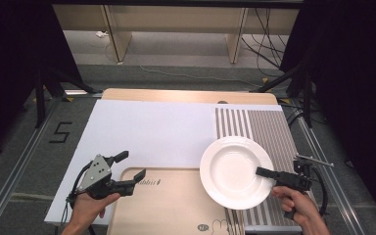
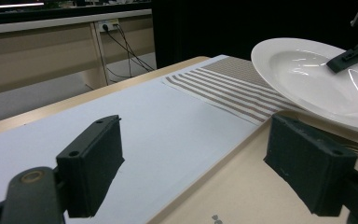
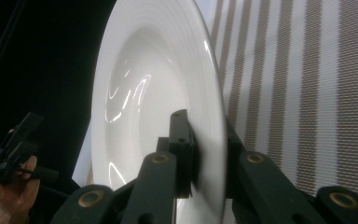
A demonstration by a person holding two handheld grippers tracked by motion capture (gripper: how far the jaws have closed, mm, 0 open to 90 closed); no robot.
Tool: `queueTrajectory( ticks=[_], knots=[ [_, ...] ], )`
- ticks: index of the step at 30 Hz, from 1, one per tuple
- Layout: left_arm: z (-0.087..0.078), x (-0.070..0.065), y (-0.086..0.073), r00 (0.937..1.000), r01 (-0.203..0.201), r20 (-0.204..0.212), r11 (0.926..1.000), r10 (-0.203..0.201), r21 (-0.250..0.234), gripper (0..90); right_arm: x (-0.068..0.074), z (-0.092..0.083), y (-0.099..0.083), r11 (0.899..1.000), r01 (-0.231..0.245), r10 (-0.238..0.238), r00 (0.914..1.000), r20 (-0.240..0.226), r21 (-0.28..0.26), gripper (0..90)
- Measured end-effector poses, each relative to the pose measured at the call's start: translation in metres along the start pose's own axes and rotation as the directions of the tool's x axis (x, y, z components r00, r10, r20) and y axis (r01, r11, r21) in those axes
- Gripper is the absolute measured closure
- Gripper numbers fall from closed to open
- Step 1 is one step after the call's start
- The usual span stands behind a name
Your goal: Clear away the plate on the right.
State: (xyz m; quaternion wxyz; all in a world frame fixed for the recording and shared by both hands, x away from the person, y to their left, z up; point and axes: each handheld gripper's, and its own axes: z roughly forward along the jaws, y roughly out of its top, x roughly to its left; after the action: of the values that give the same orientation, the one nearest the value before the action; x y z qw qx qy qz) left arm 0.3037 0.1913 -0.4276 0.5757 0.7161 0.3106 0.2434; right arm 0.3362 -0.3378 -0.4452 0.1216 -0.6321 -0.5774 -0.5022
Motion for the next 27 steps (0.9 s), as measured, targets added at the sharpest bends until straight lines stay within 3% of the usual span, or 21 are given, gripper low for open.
queueTrajectory(
  ticks=[14, 27],
  knots=[
    [0.000, 0.000, 0.000, 1.0000, 0.000, 0.002, 1.0000, 0.000, -0.003, 17.8, 0.033, 0.036, -0.016, 0.988, 0.105, -0.102, 0.9943, -0.031, 0.114, 82.5],
    [0.000, 0.001, 0.000, 0.9997, 0.022, 0.012, 0.9993, -0.022, -0.031, 17.5, 0.059, 0.072, -0.036, 0.953, 0.193, -0.183, 0.9809, -0.064, 0.232, 82.5]
  ],
)
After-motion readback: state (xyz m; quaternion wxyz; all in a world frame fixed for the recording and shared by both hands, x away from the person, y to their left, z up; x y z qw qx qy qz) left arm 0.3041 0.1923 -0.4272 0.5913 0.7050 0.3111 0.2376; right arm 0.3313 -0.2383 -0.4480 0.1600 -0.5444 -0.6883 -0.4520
